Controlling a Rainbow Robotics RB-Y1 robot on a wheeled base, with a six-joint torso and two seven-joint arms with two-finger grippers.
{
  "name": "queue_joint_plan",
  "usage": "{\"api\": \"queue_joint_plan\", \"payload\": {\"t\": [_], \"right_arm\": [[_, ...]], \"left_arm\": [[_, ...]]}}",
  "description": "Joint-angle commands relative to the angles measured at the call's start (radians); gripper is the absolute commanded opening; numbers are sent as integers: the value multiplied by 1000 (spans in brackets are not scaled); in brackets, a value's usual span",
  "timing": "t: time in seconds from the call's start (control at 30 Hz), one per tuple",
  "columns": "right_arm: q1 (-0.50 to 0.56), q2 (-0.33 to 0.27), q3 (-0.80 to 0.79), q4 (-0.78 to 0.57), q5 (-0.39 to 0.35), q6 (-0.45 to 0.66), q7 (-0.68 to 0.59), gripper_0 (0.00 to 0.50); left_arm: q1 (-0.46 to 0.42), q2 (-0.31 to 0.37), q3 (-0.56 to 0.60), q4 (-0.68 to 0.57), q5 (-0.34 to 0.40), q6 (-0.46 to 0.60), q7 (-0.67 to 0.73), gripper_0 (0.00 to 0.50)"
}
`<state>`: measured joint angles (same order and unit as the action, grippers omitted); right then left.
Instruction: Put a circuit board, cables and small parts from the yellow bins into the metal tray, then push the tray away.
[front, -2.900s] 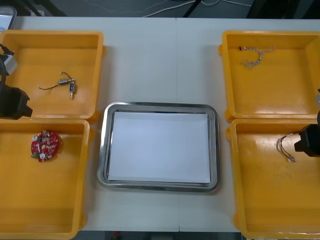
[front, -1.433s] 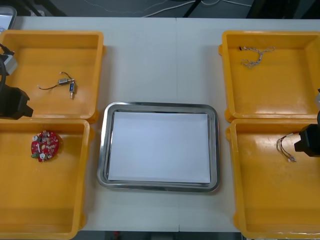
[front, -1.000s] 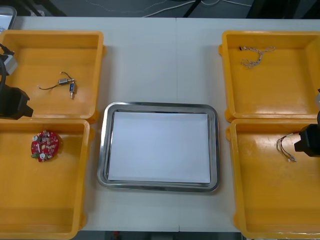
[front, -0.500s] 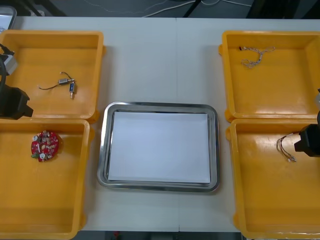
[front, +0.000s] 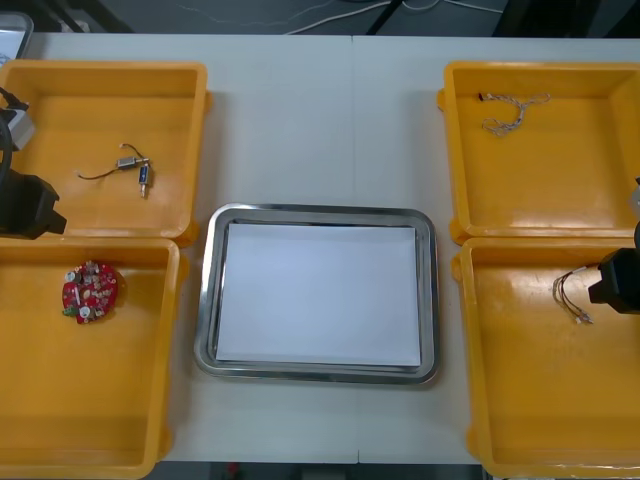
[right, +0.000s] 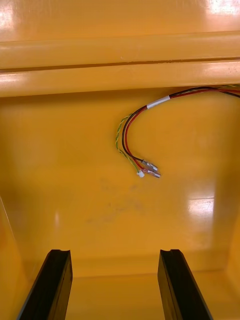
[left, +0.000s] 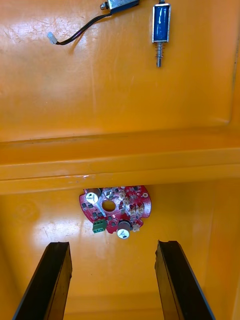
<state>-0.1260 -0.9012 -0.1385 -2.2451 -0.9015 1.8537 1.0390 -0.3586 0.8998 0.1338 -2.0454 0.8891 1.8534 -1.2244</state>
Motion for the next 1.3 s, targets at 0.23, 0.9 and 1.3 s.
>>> {"api": "queue_joint_plan", "payload": {"t": [0.23, 0.9, 1.3], "right_arm": [[14, -7, -33, -5, 7, -8, 10, 500], [25, -10, -32, 15, 3, -10, 10, 500], [23, -54, -33, 117, -30, -108, 139, 500]], "left_arm": [[15, 45, 29, -28, -9, -3, -67, 495], [69, -7, 23, -18, -9, -14, -29, 494], [112, 4, 58, -25, 13, -46, -76, 493]]}}
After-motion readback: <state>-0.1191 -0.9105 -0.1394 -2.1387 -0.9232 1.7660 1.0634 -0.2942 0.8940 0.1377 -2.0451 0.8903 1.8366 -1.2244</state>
